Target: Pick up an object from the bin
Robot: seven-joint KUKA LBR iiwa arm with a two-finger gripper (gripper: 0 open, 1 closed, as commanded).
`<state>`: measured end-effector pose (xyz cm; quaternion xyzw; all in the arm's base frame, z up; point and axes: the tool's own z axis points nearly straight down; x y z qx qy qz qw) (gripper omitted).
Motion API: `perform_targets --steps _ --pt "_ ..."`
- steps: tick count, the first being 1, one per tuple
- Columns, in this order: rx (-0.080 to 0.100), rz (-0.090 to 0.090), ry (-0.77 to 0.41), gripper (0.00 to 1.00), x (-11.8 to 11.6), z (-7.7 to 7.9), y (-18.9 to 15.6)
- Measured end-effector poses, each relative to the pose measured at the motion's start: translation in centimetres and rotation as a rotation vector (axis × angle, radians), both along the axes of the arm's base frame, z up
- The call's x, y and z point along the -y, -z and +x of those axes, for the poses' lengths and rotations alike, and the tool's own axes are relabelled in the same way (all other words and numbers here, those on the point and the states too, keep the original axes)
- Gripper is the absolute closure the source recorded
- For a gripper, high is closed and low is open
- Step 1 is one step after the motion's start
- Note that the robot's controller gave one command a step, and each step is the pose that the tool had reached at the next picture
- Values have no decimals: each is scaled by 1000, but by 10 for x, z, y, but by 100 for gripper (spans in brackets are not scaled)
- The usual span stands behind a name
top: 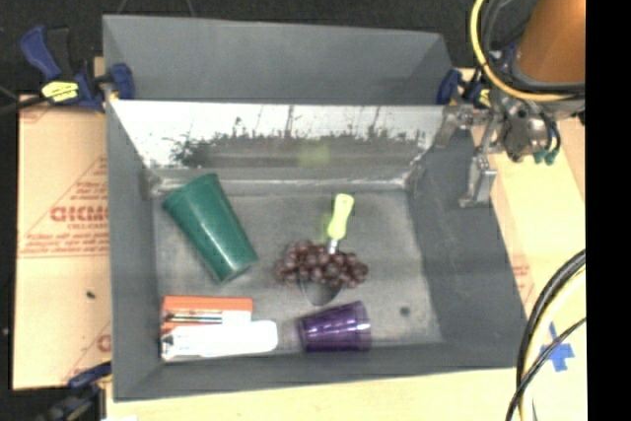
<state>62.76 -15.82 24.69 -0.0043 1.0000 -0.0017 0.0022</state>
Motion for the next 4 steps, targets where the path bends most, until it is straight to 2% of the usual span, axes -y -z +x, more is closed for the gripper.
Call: perform_targets --steps 1,2,3,4 --pt "0 0 0 0 0 0 0" --pt "-2 2 6 0 -38 -41 64" --pt "17 -2 11 0 -60 -13 46" --pt "0 1 10 0 -107 -59 120"
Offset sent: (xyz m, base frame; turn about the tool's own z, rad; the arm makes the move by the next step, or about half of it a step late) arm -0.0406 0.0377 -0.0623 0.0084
